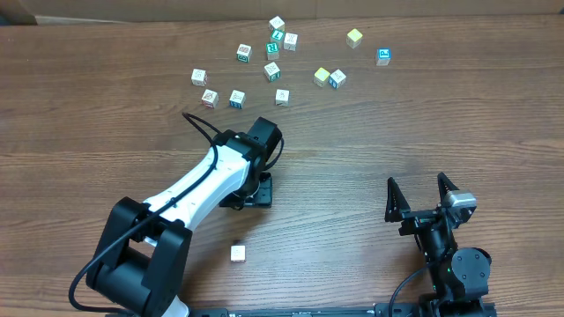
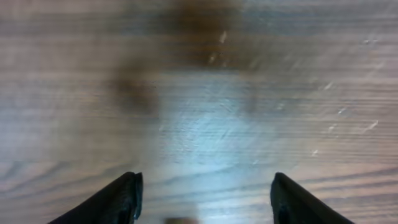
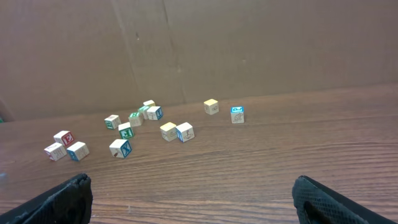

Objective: Form a horizontal line
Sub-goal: 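Carry the held block toward the near center of the table, then lower the block onto the table and open the left gripper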

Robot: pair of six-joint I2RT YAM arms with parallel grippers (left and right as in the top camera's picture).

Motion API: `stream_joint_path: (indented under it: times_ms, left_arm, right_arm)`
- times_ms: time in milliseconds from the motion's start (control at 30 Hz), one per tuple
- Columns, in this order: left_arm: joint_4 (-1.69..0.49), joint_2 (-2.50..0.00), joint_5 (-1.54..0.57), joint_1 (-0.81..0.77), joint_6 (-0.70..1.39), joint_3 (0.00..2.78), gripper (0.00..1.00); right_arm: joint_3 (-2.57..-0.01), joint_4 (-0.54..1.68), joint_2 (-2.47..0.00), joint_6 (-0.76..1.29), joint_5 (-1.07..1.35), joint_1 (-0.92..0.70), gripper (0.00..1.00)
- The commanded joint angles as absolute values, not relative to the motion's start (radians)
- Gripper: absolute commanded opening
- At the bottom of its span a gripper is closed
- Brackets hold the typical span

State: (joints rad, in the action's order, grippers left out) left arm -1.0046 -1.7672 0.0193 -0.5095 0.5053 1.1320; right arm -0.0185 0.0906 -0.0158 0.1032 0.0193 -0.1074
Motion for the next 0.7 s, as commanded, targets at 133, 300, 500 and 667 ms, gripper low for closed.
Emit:
stream_joint_path:
  times_ms: [133,300,500,667]
  left_arm:
    - [-1.233,-1.754,-0.127,-0.505,0.442,1.123,0.66]
    - [-1.321,-1.754,-0.128,-0.505,0.481,1.091,0.63]
    - [-1.233,-1.754,-0.152,-0.505,0.543,0.995,0.61]
    - [-1.195,-1.754,-0.158,-0.505,0.543,0.978,0.55]
  right_arm:
    - [-0.008,0.084,-0.01,0.096,0.017,-0.111,1.0]
    - [-0.008,0.084,-0.01,0.096,0.017,-0.111,1.0]
    - [-0.008,0.084,-0.01,0.096,0.017,-0.111,1.0]
    - [-0.008,0.084,-0.01,0.096,0.017,-0.111,1.0]
